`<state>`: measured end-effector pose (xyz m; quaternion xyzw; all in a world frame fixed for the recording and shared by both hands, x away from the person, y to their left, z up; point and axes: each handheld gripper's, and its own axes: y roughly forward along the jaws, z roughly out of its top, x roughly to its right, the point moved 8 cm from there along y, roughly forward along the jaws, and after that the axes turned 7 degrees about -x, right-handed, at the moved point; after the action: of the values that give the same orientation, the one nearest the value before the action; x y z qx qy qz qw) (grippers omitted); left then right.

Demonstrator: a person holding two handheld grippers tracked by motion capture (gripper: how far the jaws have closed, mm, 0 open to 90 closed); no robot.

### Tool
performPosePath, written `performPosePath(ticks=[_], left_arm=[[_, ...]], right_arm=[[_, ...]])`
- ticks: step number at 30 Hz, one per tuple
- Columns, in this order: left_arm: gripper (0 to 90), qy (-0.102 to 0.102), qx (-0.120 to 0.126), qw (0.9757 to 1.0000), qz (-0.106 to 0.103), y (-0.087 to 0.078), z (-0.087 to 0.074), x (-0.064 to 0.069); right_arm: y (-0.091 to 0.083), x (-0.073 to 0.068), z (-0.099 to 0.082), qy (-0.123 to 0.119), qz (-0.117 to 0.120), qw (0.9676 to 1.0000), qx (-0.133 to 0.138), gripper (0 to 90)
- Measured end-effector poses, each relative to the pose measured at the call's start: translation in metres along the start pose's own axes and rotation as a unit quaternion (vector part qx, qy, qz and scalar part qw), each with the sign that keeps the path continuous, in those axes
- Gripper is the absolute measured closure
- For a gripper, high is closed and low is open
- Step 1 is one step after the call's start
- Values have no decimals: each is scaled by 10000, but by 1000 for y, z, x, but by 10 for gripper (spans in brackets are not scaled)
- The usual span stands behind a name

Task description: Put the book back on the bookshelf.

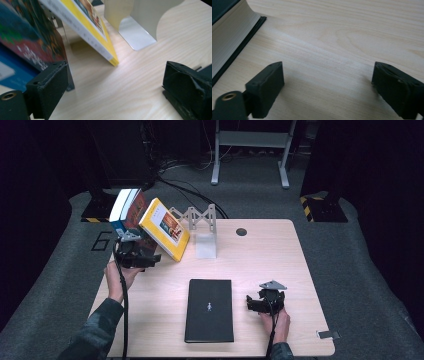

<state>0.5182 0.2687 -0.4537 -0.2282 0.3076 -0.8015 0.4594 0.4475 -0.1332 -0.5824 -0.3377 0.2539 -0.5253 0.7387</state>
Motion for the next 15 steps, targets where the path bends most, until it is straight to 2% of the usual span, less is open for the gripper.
performPosePath(ticks=[3, 4, 8, 12, 14, 15], left_arm=[[23, 2, -104, 9999, -67, 3, -16, 3], [13, -2, -58, 9999, -116, 4, -21, 5], [0, 101, -260, 9996, -111, 9, -42, 12], [0, 116, -262, 9995, -137, 12, -59, 21], [0, 138, -300, 9993, -148, 14, -67, 26], [0, 143, -340, 9991, -192, 15, -72, 30]], right_arm=[[-2, -1, -1, 108, 207, 9997, -74, 48], [-4, -3, -1, 180, 289, 9993, -121, 47], [-17, -10, 2, 181, 545, 9982, -160, 37], [-34, -32, 12, 86, 964, 9951, -213, 76], [-39, -48, 16, -71, 1154, 9929, -285, 103], [-40, -52, 16, -96, 1180, 9925, -319, 111]])
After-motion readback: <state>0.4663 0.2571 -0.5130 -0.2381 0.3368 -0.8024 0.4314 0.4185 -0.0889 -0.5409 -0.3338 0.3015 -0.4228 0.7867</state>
